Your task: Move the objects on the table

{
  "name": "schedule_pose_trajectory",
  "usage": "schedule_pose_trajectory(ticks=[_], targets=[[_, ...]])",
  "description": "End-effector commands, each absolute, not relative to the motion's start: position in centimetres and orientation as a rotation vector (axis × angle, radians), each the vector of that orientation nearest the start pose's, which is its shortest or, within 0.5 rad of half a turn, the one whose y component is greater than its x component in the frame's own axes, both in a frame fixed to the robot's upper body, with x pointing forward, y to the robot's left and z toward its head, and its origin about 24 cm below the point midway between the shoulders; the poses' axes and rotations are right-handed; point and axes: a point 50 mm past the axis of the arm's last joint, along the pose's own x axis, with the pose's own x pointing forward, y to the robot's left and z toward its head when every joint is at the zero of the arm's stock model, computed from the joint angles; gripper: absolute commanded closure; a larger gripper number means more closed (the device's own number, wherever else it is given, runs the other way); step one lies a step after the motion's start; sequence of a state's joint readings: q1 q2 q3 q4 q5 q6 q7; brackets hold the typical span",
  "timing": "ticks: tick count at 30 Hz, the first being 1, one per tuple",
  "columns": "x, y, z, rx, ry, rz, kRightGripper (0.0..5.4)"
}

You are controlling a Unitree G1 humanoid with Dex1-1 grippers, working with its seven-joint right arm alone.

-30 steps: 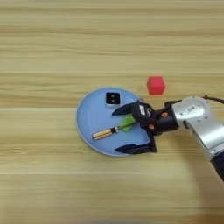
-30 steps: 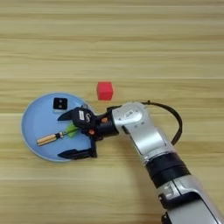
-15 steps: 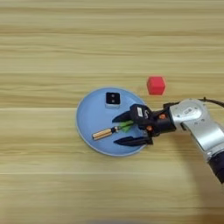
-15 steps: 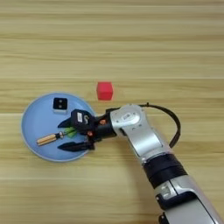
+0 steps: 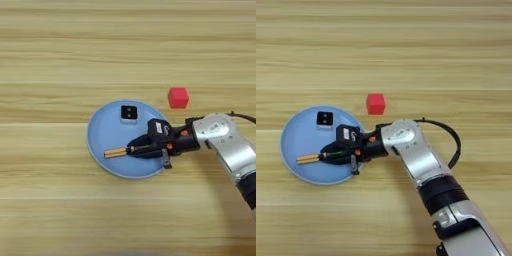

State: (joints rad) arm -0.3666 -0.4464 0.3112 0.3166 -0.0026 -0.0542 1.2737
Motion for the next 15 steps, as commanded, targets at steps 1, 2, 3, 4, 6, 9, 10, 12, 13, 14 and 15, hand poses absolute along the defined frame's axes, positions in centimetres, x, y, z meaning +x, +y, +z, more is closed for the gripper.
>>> schedule_pose_trajectory(ticks=[1,2,3,4,6,9,10,12,13,14,15], targets=[[28.6,-13.4,7.5,-0.562,0.182,1.453,4.67],[28.6,-13.4,7.6,-0.56,0.18,1.453,4.67],[28.7,-13.4,7.7,-0.557,0.178,1.453,4.67],[28.7,-13.4,7.8,-0.554,0.175,1.452,4.67],[28.9,-13.3,8.1,-0.542,0.163,1.447,4.67],[29.6,-13.5,9.3,-0.517,0.12,1.409,4.67],[29.8,-13.6,9.7,-0.505,0.104,1.392,4.67],[30.5,-13.9,10.7,-0.474,0.075,1.353,4.67],[30.8,-14.0,11.2,-0.456,0.062,1.327,4.67],[31.1,-14.1,11.6,-0.442,0.051,1.306,4.67],[31.5,-14.3,12.1,-0.419,0.037,1.275,4.67]])
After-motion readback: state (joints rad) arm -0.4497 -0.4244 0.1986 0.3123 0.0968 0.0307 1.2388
